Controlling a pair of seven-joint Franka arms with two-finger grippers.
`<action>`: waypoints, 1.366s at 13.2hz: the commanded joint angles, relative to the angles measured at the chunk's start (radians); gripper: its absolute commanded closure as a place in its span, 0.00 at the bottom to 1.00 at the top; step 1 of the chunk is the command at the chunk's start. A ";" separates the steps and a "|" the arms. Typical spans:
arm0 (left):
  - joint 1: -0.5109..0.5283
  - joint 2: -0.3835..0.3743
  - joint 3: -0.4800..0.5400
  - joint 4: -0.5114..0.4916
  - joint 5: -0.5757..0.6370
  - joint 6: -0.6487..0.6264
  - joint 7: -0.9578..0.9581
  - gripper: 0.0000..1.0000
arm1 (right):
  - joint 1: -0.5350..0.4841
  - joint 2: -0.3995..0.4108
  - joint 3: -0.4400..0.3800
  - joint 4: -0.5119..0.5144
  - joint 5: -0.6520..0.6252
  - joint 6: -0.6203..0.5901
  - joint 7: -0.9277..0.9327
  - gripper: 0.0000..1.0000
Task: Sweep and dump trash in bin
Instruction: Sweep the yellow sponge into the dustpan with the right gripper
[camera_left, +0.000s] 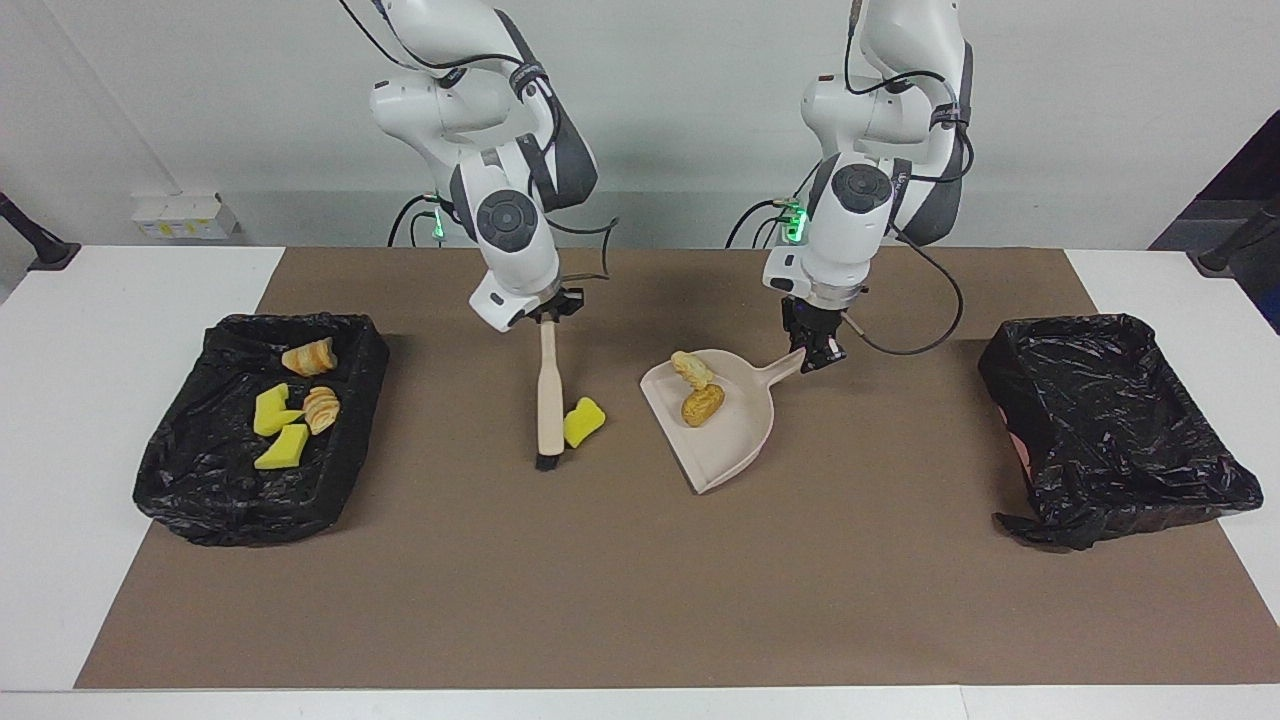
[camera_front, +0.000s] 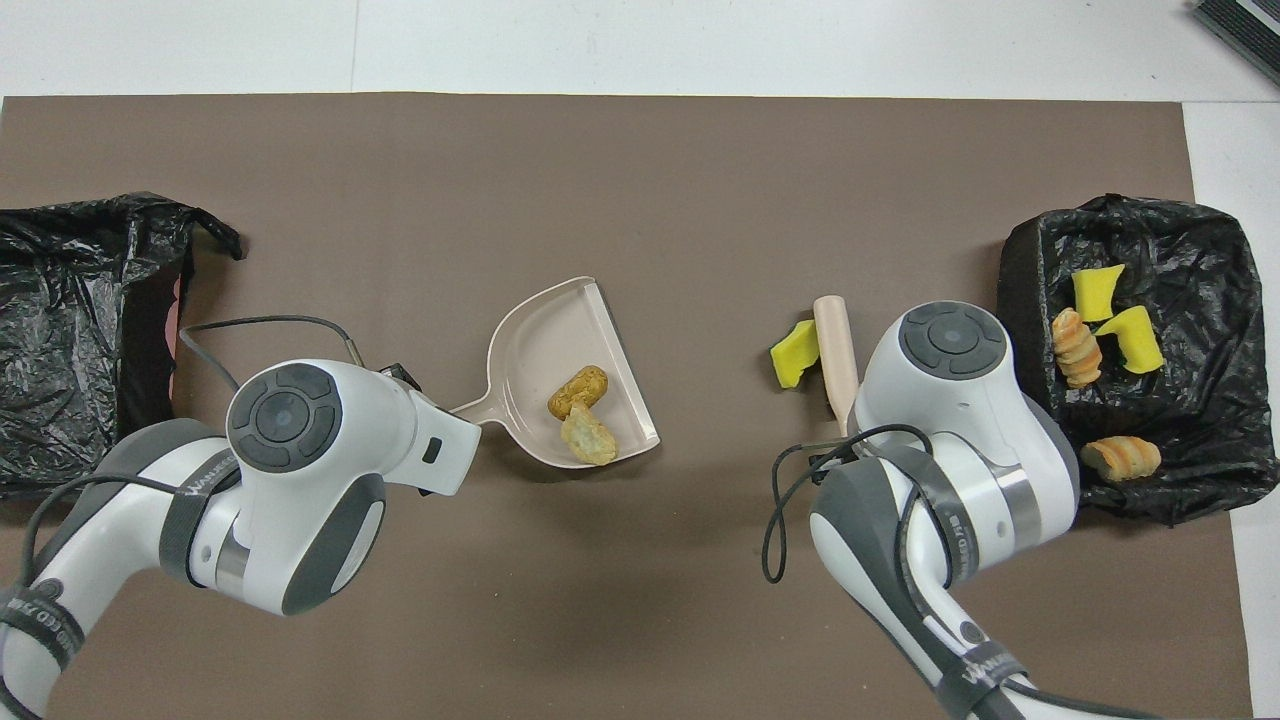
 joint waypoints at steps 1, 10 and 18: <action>-0.010 -0.010 0.007 0.003 -0.006 -0.066 -0.056 1.00 | 0.066 0.010 0.001 0.028 0.106 0.043 0.076 1.00; 0.040 0.002 0.015 0.018 -0.030 -0.050 -0.080 1.00 | 0.212 0.054 0.001 0.047 0.205 0.165 0.111 1.00; 0.085 0.004 0.015 0.018 -0.095 -0.034 -0.133 1.00 | 0.212 -0.013 -0.004 0.059 0.202 0.125 0.111 1.00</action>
